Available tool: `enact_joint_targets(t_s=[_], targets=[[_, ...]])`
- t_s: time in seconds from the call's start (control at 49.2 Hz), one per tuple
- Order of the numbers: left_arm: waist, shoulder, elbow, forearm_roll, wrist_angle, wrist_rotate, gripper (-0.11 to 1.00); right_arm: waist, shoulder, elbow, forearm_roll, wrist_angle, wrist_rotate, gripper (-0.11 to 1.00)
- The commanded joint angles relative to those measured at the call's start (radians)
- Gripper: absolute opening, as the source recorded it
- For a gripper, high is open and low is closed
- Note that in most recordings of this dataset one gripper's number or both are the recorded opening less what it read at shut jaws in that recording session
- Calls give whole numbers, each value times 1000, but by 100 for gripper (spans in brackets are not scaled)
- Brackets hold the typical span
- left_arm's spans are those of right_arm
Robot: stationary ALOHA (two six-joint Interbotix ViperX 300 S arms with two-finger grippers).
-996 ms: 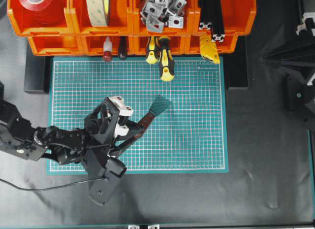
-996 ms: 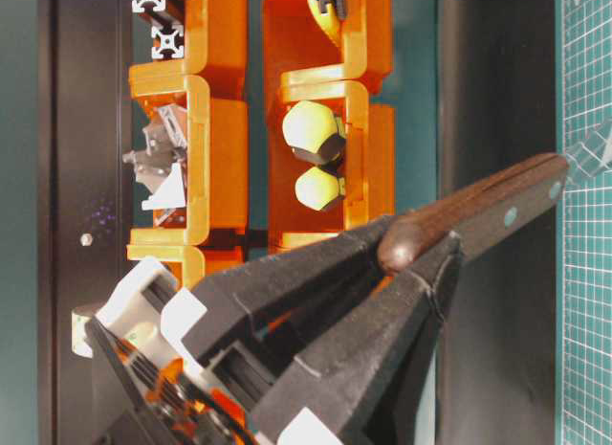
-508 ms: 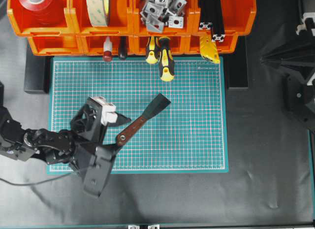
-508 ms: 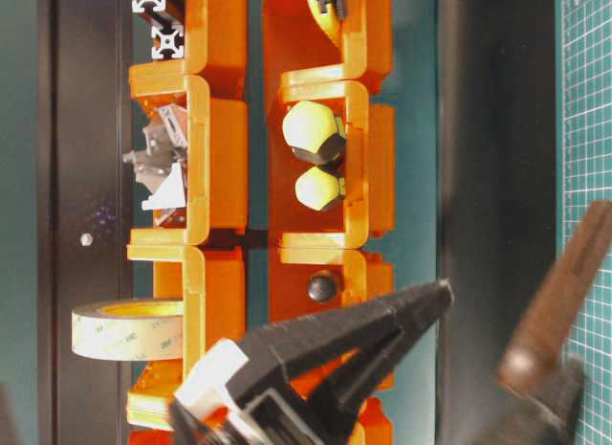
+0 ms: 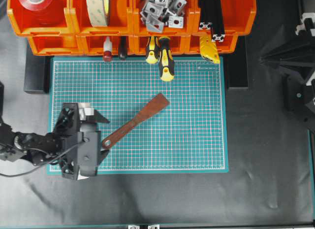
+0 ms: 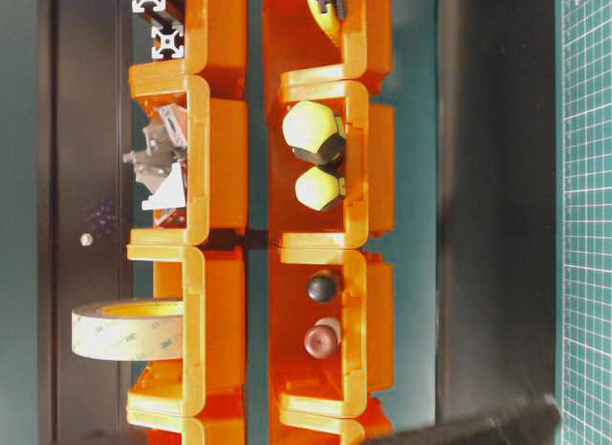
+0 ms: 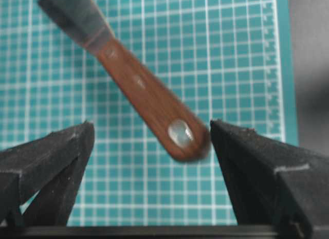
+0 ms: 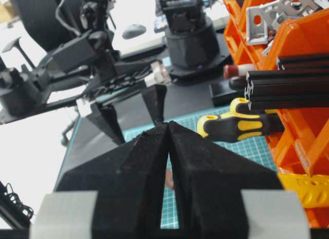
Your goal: Pick scraper from container rack with left arm.
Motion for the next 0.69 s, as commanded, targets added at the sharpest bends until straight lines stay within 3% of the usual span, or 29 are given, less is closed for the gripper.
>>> enact_joint_targets(t_s=[0.0,0.163,0.325,0.671], targets=[[-12,-46,15,2,-17,-31,92,0,12,-11,2,-2,2,-1],[-12,-84,51,3,-40,-83,92,0,11,-11,3,-2,2,-1],[-14,-147,72,3,-41,-78,92,0,11,-11,2,-2,2,-1],[-15,-434,156,3,-17,-78,91,8,6,-14,2,-2,18,-1]])
